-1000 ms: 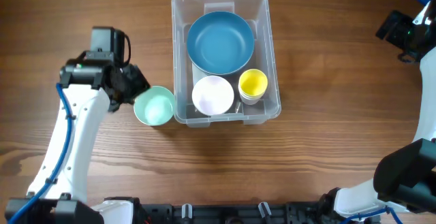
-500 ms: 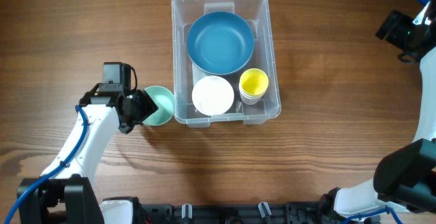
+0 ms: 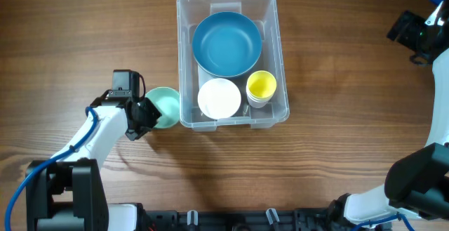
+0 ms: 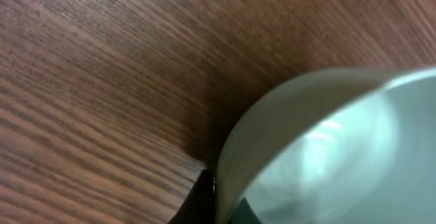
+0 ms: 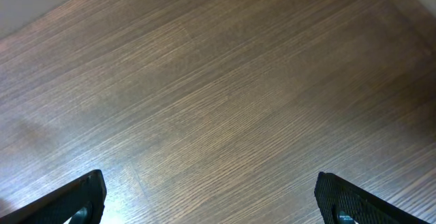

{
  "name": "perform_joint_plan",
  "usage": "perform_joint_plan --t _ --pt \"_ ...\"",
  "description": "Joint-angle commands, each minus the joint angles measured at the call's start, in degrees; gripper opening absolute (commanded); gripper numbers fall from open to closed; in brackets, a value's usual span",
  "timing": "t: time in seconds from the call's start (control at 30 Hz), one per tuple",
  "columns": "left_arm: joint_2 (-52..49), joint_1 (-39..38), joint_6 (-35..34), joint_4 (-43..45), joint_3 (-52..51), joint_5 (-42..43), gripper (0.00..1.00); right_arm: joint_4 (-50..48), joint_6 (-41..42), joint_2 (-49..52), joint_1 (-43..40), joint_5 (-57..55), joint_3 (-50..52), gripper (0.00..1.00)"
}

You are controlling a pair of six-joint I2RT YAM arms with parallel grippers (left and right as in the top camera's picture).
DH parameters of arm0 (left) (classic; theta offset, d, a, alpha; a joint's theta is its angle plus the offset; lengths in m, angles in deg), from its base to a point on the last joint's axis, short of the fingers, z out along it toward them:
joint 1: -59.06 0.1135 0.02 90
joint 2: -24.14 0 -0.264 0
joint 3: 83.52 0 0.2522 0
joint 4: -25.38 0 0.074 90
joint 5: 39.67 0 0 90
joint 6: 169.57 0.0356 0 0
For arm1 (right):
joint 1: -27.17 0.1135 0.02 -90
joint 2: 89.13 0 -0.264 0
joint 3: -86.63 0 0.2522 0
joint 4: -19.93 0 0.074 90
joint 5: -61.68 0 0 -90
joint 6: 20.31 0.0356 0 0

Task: Pack container
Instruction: 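Carry the mint green bowl and stack it onto the pink bowl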

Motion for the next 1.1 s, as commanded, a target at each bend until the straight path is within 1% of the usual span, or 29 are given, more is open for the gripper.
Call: perform_joint_plan --t 0.0,0.07,0.17,0.27,0.33,0.43,0.57,0.67,0.73,0.87,0.9,0.93,0.97,1.03,1.07 --pt "2.32 1.36 0.31 -2.99 5.64 0.57 0.04 -0.11 0.81 -0.94 0.09 0.72 -0.22 1.0" --pt "3.82 2.25 1.27 -6.14 9.62 0.46 0.04 -0.11 0.81 -0.94 0.09 0.7 -0.22 1.0" --pt "6.97 2.64 3.37 -12.76 18.75 0.74 0.04 -0.11 0.83 -0.94 0.09 0.7 -0.22 1.0" --pt "9.55 1.75 3.37 -17.81 26.16 1.14 0.04 -0.11 0.83 -0.94 0.09 0.7 -0.22 1.0" --pt "11.69 -0.15 3.56 -20.2 30.4 1.11 0.04 -0.11 0.83 -0.94 0.09 0.7 -0.22 1.0" --pt "14.08 -4.57 3.52 -19.8 31.69 1.11 0.04 -0.11 0.81 -0.94 0.09 0.7 -0.22 1.0" --pt "13.99 -11.41 3.52 -19.74 31.54 1.09 0.06 -0.11 0.83 -0.94 0.09 0.7 -0.22 1.0" --pt "12.28 -16.35 3.5 -20.09 31.52 0.48 0.09 -0.11 0.83 -0.94 0.09 0.7 -0.22 1.0" --pt "10.05 -19.56 3.48 -20.46 31.52 -1.33 0.11 -0.11 0.81 -0.94 0.09 0.7 -0.22 1.0" --pt "5.4 -23.39 3.48 -20.83 31.52 -2.75 0.15 -0.11 0.83 -0.94 0.09 0.7 -0.22 1.0" --pt "4.31 -24.09 3.48 -20.76 31.52 -2.75 0.21 -0.11 0.83 -0.94 0.09 0.7 -0.22 1.0" --pt "3.21 -24.74 3.48 -20.7 31.52 -2.78 0.29 -0.11 0.81 -0.94 0.09 0.7 -0.22 1.0" --pt "2.32 -25.27 3.48 -20.48 31.52 -2.78 0.57 -0.11 0.81 -0.94 0.09 0.7 -0.22 1.0" --pt "1.27 -25.59 3.48 -19.52 31.52 -2.78 1.0 -0.11 0.85 -0.94 0.09 0.7 -0.22 1.0" --pt "1.2 -25.49 3.5 -18.75 31.52 -2.82 1.0 -0.11 0.81 -0.94 0.09 0.7 -0.22 1.0"
